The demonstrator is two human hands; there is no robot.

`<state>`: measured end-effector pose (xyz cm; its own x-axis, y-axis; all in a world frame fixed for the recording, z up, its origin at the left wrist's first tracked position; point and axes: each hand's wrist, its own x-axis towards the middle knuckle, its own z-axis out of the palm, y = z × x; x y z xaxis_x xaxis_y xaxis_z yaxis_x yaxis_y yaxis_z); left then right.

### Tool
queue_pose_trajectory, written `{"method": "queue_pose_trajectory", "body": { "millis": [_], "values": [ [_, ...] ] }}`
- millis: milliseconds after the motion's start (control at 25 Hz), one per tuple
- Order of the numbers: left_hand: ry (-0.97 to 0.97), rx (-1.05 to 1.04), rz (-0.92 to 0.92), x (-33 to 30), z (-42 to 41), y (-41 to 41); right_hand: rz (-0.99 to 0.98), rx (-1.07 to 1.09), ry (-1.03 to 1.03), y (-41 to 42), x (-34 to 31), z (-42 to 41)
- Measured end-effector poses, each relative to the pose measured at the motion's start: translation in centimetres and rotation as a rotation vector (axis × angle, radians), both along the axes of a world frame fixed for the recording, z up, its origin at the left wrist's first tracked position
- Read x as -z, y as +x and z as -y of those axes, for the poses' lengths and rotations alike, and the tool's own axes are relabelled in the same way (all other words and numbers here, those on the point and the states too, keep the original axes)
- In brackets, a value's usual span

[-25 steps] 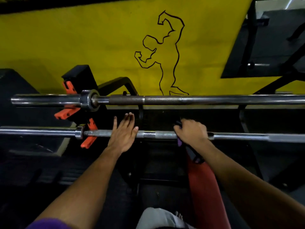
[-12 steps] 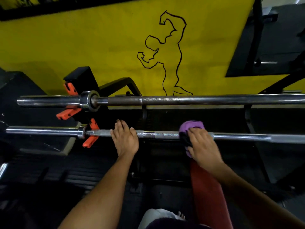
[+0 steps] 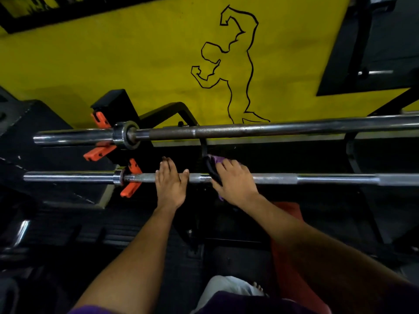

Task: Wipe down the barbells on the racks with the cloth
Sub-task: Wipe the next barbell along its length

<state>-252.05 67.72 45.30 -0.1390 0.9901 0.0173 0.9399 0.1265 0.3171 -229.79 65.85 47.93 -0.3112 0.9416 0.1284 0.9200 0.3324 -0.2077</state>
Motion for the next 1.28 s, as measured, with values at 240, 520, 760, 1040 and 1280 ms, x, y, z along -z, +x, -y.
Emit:
{"method": "queue_pose_trajectory", "body": {
  "millis": [240, 520, 760, 1040, 1280],
  "values": [
    [0.052, -0.294, 0.09, -0.3, -0.6, 1.5, -0.007, 0.013, 0.189, 8.1, 3.1, 4.0],
    [0.057, -0.13, -0.116, 1.0, -1.5, -0.3, -0.181, 0.464, -0.112, 13.2, -0.9, 0.9],
    [-0.019, -0.046, -0.108, 0.2, -1.7, -1.3, -0.085, 0.247, -0.313, 4.5, -2.2, -2.8],
    [-0.052, 0.003, -0.097, -0.4, -1.5, -1.9, -0.257, -0.142, 0.12, 2.2, 1.8, 1.6],
    [-0.121, 0.05, -0.116, -0.9, -1.9, -2.5, -0.769, 0.089, -0.054, 5.0, 3.3, 7.8]
  ]
}}
